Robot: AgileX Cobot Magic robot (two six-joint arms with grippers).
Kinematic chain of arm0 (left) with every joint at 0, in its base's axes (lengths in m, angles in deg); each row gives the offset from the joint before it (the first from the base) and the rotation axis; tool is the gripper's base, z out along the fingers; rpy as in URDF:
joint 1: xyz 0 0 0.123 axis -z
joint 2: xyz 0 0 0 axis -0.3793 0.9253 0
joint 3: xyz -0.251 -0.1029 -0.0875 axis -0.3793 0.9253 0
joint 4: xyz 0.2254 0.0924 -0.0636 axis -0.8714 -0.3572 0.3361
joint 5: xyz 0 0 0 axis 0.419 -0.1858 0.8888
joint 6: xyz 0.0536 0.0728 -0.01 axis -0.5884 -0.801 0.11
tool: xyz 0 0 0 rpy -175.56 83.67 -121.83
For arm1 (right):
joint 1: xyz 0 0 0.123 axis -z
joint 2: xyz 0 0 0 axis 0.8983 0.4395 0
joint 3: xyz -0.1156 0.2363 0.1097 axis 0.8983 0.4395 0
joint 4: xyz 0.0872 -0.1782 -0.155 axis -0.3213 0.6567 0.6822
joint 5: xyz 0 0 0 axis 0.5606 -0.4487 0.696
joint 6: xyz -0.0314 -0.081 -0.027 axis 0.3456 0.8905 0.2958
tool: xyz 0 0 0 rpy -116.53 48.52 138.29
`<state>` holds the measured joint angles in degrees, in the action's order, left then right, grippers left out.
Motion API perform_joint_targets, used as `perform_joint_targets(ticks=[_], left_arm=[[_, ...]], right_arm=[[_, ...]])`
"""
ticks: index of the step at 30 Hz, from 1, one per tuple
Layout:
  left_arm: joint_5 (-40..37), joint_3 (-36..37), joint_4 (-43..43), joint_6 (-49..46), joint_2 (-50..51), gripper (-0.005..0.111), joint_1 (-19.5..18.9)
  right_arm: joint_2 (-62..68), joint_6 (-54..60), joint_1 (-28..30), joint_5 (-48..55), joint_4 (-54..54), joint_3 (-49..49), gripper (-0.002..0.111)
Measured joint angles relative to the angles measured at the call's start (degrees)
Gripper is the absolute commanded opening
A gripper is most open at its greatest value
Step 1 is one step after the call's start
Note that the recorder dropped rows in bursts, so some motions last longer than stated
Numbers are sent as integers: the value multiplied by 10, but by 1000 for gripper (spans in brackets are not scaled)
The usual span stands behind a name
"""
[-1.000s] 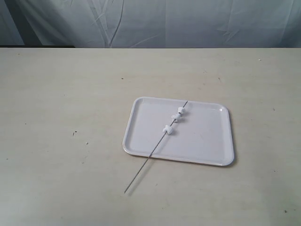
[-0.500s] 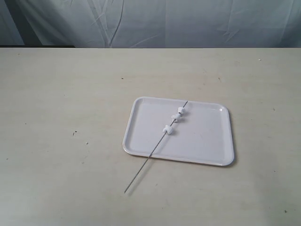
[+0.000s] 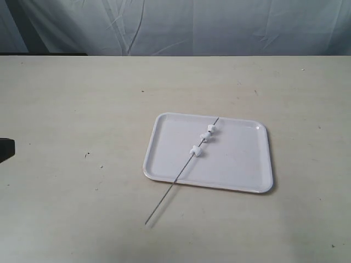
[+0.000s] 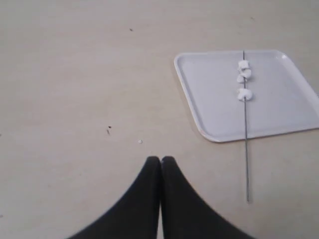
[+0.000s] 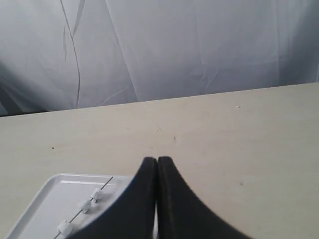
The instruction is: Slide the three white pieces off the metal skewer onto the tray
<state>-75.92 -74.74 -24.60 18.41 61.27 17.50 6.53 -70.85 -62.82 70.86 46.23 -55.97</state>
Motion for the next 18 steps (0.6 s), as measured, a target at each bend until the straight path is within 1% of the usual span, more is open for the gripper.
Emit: perform_joint_targets(ticks=[3, 8, 13, 18], left_arm=[[-32, -29, 9, -5, 69, 0, 0], [-80, -56, 40, -18, 170, 0, 0], [-99, -60, 101, -86, 250, 0, 0], [-106, -60, 185, -161, 314, 0, 0]], right_arm=[[45, 13, 0, 4, -6, -15, -1], [141, 31, -2, 53, -16, -22, -1], [230, 41, -27, 75, -16, -38, 5], [304, 51, -55, 79, -16, -58, 12]])
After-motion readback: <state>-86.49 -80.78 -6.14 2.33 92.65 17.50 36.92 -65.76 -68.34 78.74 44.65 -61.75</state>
